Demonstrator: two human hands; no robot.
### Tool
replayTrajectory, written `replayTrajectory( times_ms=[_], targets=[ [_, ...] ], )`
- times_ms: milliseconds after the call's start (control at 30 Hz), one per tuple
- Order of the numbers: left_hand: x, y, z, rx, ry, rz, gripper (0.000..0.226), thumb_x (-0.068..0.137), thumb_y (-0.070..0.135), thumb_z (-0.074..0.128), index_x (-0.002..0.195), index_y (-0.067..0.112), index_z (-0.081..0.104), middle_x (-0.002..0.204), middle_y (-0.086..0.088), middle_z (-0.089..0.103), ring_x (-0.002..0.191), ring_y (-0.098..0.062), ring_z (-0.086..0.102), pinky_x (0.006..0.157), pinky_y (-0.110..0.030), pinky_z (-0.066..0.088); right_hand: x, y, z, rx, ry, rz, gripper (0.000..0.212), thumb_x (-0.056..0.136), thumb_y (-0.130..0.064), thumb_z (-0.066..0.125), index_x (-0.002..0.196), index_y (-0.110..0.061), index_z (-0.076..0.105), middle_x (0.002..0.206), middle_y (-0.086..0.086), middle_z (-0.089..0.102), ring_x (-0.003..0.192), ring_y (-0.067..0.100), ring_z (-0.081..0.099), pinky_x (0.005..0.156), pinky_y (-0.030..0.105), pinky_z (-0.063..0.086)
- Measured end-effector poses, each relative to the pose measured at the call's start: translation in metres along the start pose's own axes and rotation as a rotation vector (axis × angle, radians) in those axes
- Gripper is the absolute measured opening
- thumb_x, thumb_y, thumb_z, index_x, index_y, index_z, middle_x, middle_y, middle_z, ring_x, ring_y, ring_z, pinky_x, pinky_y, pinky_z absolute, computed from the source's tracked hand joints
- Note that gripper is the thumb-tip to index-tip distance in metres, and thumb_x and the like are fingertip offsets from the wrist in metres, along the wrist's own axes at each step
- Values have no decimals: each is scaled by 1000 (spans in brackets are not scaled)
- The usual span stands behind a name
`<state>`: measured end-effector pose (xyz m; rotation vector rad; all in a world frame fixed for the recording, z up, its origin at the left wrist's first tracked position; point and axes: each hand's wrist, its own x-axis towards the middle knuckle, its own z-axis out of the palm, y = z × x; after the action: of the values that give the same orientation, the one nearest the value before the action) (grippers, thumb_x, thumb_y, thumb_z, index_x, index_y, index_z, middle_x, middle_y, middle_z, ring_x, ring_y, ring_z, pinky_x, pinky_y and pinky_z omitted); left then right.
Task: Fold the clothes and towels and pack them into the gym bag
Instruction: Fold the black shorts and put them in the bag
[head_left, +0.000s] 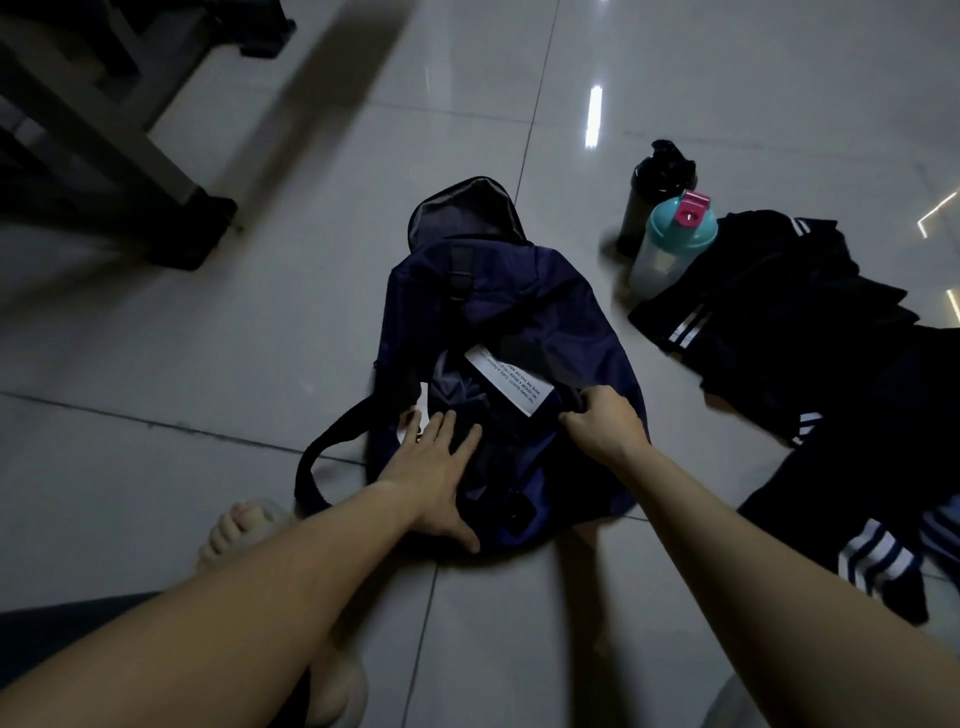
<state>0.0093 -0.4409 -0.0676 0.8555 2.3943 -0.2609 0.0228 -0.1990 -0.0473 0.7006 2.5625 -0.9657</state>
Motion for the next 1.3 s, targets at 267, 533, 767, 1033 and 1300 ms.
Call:
replayTrajectory(
  times_ms=[267,533,767,1033,1300],
  targets=[
    [-2,-9,12,-102,251,153,105,67,78,62,152,26,29,136,-1,49,134,-22,43,126,-46,1,3,-2,1,53,66,-20,24,87,-21,59,68,-15,47,63,2,56,59,23,55,50,31,35],
    [-18,-17,1,-79,263,210,91,88,87,15,152,28,42,146,6,52,142,-15,36,125,-49,-1,-5,-10,-11,-95,10,37,14,81,-18,55,71,-11,48,68,5,58,59,25,56,52,33,41],
    [-27,-40,-4,-85,592,-41,63,99,60,24,118,22,71,147,-2,54,144,-22,38,106,-45,38,3,-53,3,-559,318,-457,45,90,-49,60,114,-12,49,114,9,55,107,33,55,86,45,44],
    [1,-54,-30,107,148,-170,69,101,61,23,157,22,34,168,-11,14,155,-29,5,119,-40,20,36,-42,11,-734,71,-331,10,93,-25,57,90,-16,60,90,3,67,80,28,65,64,31,40],
    [9,-63,-40,176,173,-195,59,99,49,32,147,16,44,150,-12,42,136,-28,34,95,-35,40,47,-36,-19,-543,99,-145,19,86,-34,57,88,-16,52,89,7,65,76,31,59,63,33,42]
  ],
)
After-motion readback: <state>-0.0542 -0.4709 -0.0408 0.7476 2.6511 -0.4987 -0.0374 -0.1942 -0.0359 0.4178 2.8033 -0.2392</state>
